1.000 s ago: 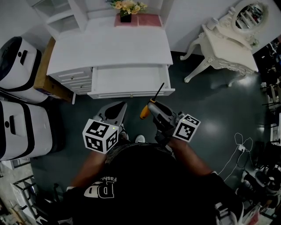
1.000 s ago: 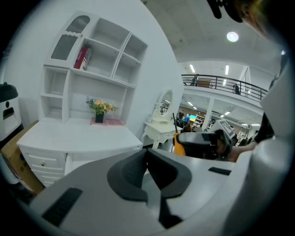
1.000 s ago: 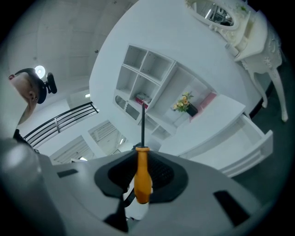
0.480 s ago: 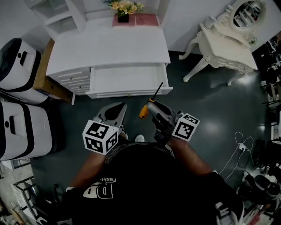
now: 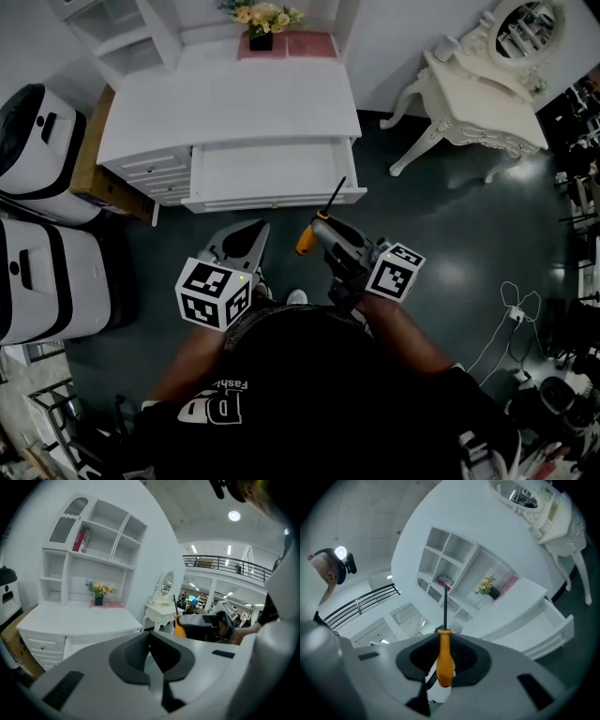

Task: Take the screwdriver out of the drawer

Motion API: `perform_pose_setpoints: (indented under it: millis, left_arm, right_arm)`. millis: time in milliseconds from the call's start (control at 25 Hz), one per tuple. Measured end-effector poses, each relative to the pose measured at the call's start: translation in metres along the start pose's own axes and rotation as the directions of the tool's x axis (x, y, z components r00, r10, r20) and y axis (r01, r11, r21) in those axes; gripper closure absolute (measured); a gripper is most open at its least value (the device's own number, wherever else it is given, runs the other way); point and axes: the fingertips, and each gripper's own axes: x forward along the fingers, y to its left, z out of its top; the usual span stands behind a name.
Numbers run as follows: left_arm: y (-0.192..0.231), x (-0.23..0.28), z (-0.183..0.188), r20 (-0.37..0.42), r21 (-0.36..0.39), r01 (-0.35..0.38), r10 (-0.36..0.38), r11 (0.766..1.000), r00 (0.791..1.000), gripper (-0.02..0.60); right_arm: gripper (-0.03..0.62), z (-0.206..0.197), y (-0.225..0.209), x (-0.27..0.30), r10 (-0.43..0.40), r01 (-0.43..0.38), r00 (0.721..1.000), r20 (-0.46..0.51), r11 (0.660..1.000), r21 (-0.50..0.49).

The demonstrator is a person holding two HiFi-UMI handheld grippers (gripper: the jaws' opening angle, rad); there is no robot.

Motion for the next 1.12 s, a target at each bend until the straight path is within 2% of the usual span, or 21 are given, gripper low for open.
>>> perform_pose_setpoints:
  millis: [1120]
  left_arm:
    - [0.0043, -0.0041, 0.0006, 0.008, -0.005, -0.004, 0.004, 1.000, 1.000, 0.568]
  right_arm:
    - [0.519, -0.0043, 0.0037, 0.0059, 0.004, -0.004, 1.000, -0.010, 1.000, -0.009]
